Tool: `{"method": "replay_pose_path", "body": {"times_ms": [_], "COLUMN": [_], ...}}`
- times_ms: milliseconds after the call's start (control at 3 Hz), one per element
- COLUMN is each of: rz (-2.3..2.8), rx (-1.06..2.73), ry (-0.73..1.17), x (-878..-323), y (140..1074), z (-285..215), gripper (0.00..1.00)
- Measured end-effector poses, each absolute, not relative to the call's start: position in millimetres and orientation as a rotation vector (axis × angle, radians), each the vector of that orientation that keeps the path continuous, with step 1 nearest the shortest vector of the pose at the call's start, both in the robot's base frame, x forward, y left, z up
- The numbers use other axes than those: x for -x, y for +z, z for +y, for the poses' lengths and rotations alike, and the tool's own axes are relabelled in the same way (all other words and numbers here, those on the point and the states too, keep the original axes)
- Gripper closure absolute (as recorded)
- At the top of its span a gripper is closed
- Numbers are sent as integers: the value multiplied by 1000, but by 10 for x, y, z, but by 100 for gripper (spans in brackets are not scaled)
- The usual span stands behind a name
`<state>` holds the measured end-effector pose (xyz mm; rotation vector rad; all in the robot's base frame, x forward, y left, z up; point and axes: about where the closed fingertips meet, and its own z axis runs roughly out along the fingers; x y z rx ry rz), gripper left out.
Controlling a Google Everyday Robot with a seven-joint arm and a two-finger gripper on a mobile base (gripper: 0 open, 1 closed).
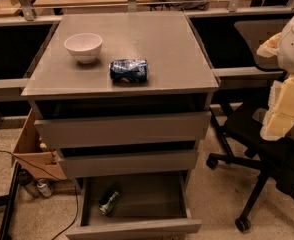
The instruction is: Pick green can from bottom drawer and place on counter
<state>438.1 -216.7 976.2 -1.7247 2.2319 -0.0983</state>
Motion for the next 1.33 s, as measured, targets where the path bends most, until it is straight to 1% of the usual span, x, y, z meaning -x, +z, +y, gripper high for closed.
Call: {"method": "replay_pose_path", "body": {"times_ms": [667, 1000, 1333], "rz": [2218, 2117, 1975], "rx": [1761, 1867, 2046], "ry": [-157, -161, -113], "x": [-4385, -4315, -4190], "y": [9800, 9618, 9056], "z": [-2085, -1778, -1351], "gripper": [0, 0, 0]}}
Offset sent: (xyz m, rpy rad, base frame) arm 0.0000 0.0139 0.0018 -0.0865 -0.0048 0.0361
